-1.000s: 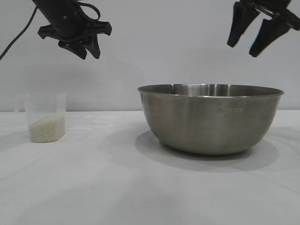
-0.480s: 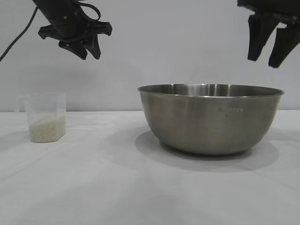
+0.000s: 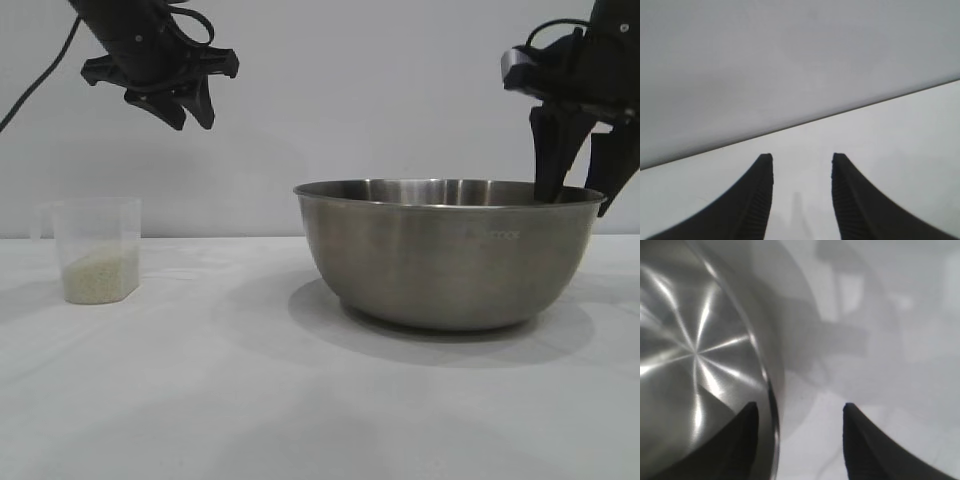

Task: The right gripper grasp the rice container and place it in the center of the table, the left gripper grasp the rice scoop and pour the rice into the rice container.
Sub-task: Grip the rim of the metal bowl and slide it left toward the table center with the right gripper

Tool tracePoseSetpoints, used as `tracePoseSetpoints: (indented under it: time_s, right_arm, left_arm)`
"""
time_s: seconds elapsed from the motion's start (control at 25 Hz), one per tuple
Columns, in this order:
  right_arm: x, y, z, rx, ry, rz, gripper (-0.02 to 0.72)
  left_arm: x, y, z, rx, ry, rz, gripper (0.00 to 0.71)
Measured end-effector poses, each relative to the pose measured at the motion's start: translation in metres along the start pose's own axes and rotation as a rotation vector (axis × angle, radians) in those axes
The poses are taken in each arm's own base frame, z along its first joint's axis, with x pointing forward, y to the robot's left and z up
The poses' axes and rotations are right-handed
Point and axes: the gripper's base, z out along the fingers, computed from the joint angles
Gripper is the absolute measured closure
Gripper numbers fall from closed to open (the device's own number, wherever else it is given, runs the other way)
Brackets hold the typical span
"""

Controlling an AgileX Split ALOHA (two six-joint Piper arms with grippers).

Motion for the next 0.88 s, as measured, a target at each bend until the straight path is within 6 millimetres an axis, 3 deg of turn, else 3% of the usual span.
tracePoseSetpoints:
  time_s: [0.12, 0.88]
  right_arm:
    - [-0.001, 0.010, 0.004, 0.014, 0.014, -0.033, 0.703]
    - [-0.011, 0.052, 0.029, -0.067, -0.001, -0.052, 0.703]
  left_arm:
    - [0.000, 0.000, 0.000, 0.000, 0.000, 0.000, 0.462]
    - [0.000, 0.000, 0.000, 0.000, 0.000, 0.000, 0.462]
